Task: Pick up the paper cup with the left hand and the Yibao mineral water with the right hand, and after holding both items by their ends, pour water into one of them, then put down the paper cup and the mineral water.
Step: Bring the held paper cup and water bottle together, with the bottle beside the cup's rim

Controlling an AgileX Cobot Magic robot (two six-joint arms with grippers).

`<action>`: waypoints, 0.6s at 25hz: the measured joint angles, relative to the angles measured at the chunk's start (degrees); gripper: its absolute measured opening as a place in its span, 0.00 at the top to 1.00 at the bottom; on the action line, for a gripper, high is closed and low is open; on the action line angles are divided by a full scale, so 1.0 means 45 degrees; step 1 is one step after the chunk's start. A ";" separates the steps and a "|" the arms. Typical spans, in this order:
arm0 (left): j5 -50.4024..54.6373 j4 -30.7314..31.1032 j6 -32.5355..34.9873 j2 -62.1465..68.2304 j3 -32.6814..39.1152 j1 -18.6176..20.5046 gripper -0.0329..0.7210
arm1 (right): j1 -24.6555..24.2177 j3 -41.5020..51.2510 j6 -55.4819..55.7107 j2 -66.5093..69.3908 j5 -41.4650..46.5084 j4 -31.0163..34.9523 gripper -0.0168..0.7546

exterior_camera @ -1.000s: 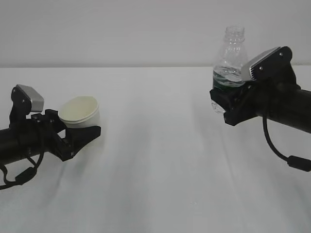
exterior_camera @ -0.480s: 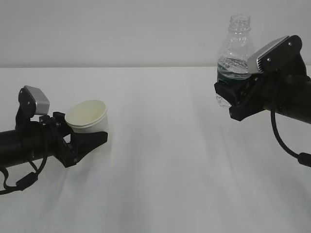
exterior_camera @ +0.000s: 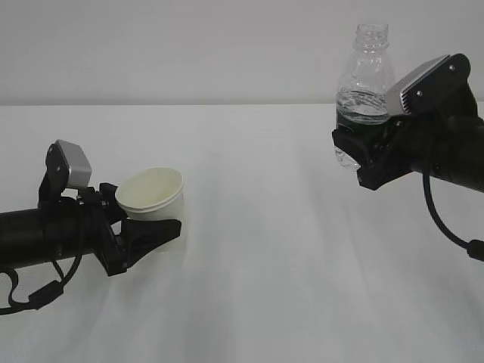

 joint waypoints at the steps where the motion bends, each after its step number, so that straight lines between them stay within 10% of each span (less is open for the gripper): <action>1: 0.0000 0.0050 -0.0022 0.0000 0.0000 0.0000 0.26 | 0.0000 0.0000 0.0000 0.0000 0.0000 0.0000 0.40; 15: 0.0000 0.0571 -0.0604 -0.0047 0.0000 -0.1208 0.26 | 0.0000 0.0000 0.0468 -0.0022 0.0000 -0.0515 0.40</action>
